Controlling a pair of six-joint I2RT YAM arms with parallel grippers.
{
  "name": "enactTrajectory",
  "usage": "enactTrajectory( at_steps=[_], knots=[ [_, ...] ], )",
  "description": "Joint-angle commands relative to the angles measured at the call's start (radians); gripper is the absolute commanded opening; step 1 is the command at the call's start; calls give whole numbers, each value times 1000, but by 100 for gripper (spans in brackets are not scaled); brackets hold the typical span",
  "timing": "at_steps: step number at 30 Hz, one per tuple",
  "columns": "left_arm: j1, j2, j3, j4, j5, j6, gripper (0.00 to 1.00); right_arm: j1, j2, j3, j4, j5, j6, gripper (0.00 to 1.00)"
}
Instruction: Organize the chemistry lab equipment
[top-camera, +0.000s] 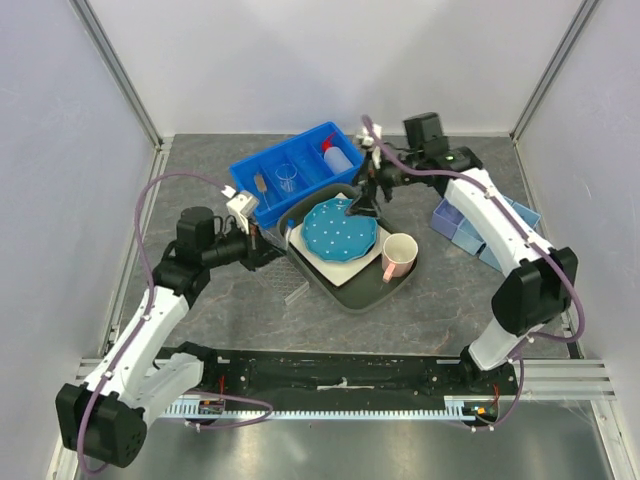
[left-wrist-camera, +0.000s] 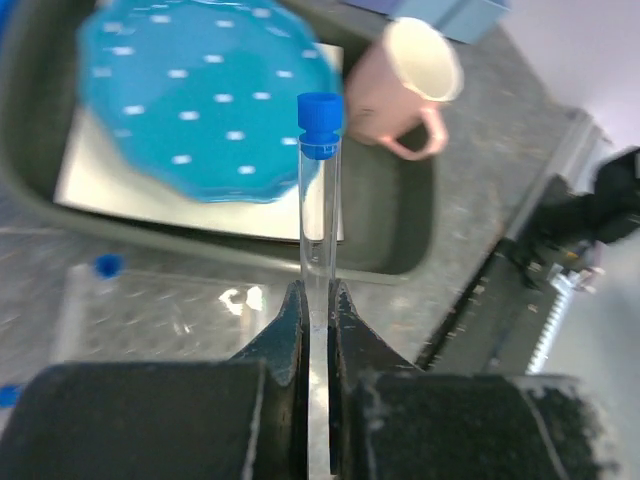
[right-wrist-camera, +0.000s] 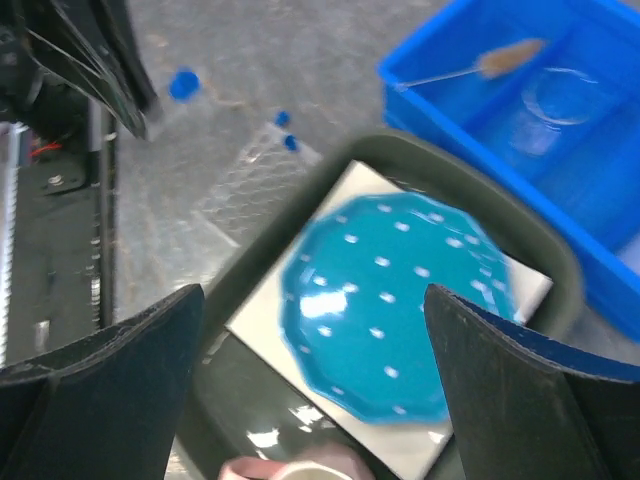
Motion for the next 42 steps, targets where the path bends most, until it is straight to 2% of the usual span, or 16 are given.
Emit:
enactTrajectory(
  at_steps=[1, 6, 9, 12, 24, 30, 36, 42],
  knots=[
    [-101, -27, -77, 253, 152, -201, 2, 195, 43, 117, -270, -24, 5, 98],
    [-173, -12, -131, 338, 149, -233, 2, 315, 28, 96, -234, 35, 77, 98],
    [-181, -2, -129, 347, 162, -226, 2, 321, 29, 59, -215, 93, 95, 98],
    [-189, 2, -131, 352, 160, -221, 2, 321, 31, 18, -171, 68, 157, 95],
    [-204, 12, -162, 373, 171, -230, 2, 344, 74, -7, -33, -137, 377, 66],
    [-207, 18, -158, 373, 194, -226, 2, 346, 104, 7, -1, -155, 421, 54],
    [-207, 15, -165, 370, 206, -215, 2, 344, 115, 22, -2, -141, 430, 47],
    [-207, 10, -163, 344, 186, -201, 2, 341, 101, 16, -10, -124, 410, 33]
  ],
)
